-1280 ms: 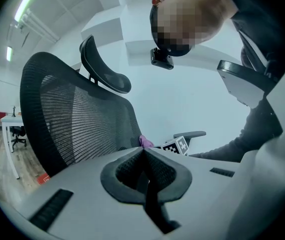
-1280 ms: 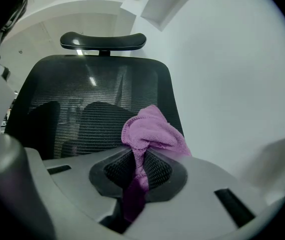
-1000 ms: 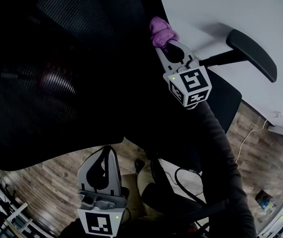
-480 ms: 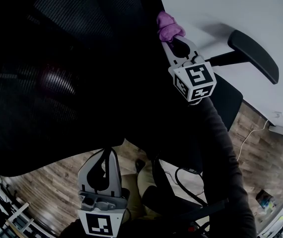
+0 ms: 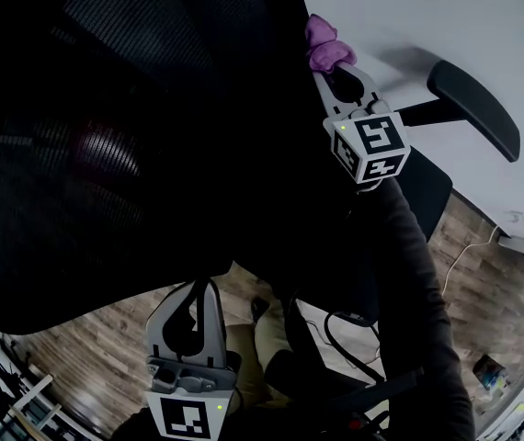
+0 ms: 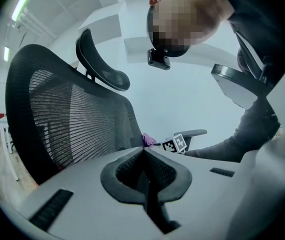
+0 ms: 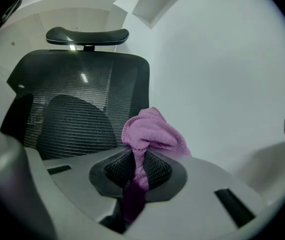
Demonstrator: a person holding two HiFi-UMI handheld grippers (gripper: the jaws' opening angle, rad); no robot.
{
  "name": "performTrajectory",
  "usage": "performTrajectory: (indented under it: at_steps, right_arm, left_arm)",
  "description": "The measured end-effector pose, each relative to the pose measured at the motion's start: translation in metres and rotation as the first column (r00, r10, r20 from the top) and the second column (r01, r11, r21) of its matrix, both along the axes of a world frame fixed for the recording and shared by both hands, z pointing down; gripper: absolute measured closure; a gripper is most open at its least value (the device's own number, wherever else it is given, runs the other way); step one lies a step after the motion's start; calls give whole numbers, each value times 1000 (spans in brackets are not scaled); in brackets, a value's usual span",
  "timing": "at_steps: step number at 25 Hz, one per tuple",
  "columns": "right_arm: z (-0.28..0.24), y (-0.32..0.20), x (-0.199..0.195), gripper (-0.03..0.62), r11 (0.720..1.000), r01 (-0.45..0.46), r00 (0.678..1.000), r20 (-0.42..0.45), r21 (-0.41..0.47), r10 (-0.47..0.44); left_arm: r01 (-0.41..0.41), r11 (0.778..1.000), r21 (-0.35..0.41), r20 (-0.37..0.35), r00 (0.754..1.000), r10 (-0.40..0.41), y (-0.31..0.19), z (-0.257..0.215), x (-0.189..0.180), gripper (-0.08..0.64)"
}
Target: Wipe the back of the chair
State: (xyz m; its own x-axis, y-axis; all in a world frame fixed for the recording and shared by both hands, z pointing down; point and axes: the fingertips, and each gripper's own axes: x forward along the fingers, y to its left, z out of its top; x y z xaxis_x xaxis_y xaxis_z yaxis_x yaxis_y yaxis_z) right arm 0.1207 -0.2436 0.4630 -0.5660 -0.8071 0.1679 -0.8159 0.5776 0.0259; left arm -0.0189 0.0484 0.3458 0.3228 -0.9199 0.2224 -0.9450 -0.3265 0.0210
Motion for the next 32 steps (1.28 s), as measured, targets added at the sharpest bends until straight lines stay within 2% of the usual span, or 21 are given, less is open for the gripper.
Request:
performTrajectory:
  at_steps: [11, 19, 32]
  right_arm:
    - [18, -5, 17, 548, 998, -61, 998, -18, -34, 60]
    - [22, 0, 13, 548, 996, -80, 997, -15, -49, 79]
    - [28, 27, -1, 548, 996, -60, 998, -10, -60, 60]
  left_arm:
    - [16, 1000, -9, 1, 1000, -16, 4, 4, -6, 551]
    - [36, 999, -11, -7, 999, -37, 11, 3, -15, 551]
    - [40, 999, -6, -9, 999, -40, 27, 5, -16, 551]
